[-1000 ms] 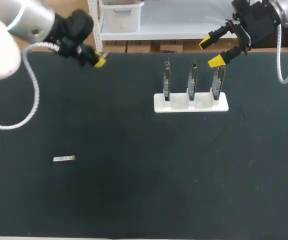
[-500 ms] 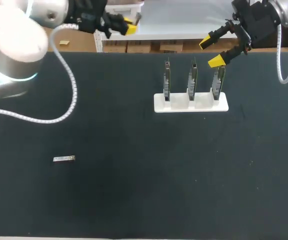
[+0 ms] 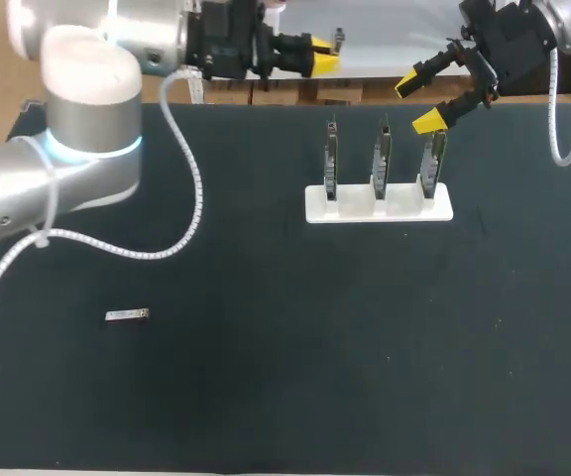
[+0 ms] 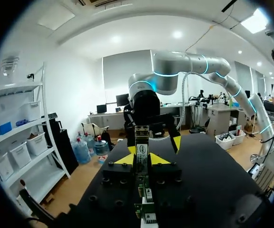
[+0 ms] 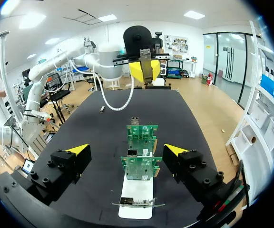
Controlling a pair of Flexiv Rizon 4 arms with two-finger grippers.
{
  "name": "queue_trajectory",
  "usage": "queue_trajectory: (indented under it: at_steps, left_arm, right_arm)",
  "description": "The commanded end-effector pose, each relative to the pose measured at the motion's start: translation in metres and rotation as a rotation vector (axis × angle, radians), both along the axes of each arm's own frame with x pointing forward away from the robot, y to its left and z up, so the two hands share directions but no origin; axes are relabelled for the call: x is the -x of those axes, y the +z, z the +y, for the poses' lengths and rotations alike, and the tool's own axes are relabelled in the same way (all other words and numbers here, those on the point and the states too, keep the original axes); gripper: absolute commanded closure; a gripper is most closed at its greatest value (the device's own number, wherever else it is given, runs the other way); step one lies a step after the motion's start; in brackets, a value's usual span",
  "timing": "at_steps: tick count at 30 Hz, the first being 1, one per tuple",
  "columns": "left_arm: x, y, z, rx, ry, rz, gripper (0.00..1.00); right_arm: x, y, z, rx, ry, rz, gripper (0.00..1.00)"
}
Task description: Pick up the optical module with the left hand, and insert it into the network port with the right hand.
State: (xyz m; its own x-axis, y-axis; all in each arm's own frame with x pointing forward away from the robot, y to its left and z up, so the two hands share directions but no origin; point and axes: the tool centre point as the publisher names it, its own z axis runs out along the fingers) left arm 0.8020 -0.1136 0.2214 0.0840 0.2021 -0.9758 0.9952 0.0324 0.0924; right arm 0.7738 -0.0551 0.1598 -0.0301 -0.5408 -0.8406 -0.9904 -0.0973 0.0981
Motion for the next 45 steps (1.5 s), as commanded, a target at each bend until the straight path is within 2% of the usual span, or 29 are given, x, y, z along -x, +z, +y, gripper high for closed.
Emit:
queue_trajectory:
  at_steps: [1, 6, 8, 11, 13, 15, 17, 24, 45]
  left_arm:
    - [-0.006, -0.004, -0.02, 0.039, -0.052, -0.008, 1.0]
    - [0.002, -0.006, -0.031, 0.074, -0.067, -0.004, 1.0]
    - [0.006, -0.009, -0.038, 0.049, -0.07, -0.02, 1.0]
    - [0.012, -0.013, -0.046, 0.066, -0.094, 0.006, 1.0]
    - [0.017, -0.017, -0.054, 0.039, -0.1, -0.012, 1.0]
    - [0.02, -0.021, -0.059, 0.044, -0.1, -0.009, 1.0]
    - [0.02, -0.022, -0.061, 0.07, -0.111, 0.014, 1.0]
    - [0.024, -0.024, -0.067, 0.095, -0.102, 0.027, 1.0]
    - [0.032, -0.041, -0.073, 0.122, -0.057, 0.065, 1.0]
  right_arm:
    - [-0.001, 0.0, 0.0, -0.001, 0.002, 0.001, 0.0]
    - [-0.001, 0.0, 0.0, -0.001, 0.002, 0.001, 0.0]
    - [-0.001, 0.0, 0.0, -0.001, 0.002, 0.001, 0.0]
    - [-0.001, 0.0, 0.0, -0.001, 0.002, 0.001, 0.0]
    - [-0.001, 0.0, 0.0, -0.001, 0.002, 0.001, 0.0]
    - [-0.001, 0.0, 0.0, -0.001, 0.002, 0.001, 0.0]
    - [-0.001, 0.0, 0.0, -0.001, 0.002, 0.001, 0.0]
    - [-0.001, 0.0, 0.0, -0.001, 0.002, 0.001, 0.0]
    - [-0.001, 0.0, 0.0, -0.001, 0.002, 0.001, 0.0]
